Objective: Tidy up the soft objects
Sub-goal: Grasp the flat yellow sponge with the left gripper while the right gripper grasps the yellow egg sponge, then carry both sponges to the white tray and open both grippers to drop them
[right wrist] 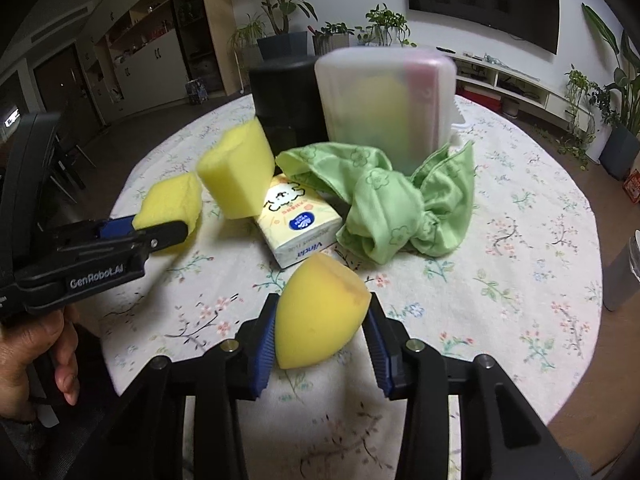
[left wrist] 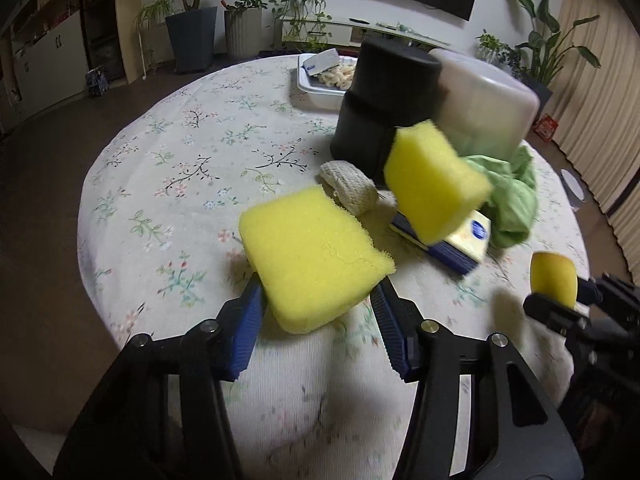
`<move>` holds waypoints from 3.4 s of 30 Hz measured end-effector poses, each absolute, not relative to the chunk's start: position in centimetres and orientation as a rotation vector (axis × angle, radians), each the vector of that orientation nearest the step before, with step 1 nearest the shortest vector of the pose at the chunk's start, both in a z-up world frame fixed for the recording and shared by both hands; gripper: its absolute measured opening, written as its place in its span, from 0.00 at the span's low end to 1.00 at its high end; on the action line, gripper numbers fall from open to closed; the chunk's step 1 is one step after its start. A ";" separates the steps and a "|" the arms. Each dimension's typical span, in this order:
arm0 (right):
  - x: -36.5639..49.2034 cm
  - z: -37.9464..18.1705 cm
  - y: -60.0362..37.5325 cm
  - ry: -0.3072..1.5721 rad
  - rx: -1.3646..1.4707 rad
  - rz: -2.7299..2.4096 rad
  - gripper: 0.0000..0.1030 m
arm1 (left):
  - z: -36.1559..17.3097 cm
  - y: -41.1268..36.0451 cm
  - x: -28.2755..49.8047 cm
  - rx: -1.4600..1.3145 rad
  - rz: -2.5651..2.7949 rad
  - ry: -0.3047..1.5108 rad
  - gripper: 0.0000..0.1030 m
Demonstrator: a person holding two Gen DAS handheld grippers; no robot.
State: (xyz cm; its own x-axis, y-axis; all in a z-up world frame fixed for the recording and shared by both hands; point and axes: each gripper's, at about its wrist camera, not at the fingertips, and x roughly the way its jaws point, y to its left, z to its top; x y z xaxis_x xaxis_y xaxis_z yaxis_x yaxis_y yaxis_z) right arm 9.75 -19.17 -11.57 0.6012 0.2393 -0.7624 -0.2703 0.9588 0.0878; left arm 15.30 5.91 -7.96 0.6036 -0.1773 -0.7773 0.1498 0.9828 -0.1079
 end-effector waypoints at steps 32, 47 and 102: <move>25.9 -0.7 -37.4 0.883 -0.105 0.139 0.42 | 2.9 9.3 31.2 0.185 -0.226 0.837 0.50; 42.3 0.1 -33.4 0.883 -0.232 0.290 0.43 | 1.8 2.5 44.3 0.309 -0.414 0.890 0.50; 49.5 -11.4 -20.7 0.995 -0.465 0.592 0.64 | -6.8 -7.8 48.0 0.495 -0.643 0.957 0.87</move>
State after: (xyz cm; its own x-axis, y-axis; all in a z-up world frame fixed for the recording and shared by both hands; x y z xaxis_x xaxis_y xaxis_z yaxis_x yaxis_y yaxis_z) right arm 49.49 -20.74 -11.37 0.4123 0.2472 -0.8769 -0.6528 0.7515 -0.0951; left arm 47.99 -7.80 -6.82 0.4184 -0.2799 -0.8640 0.6943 0.7119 0.1056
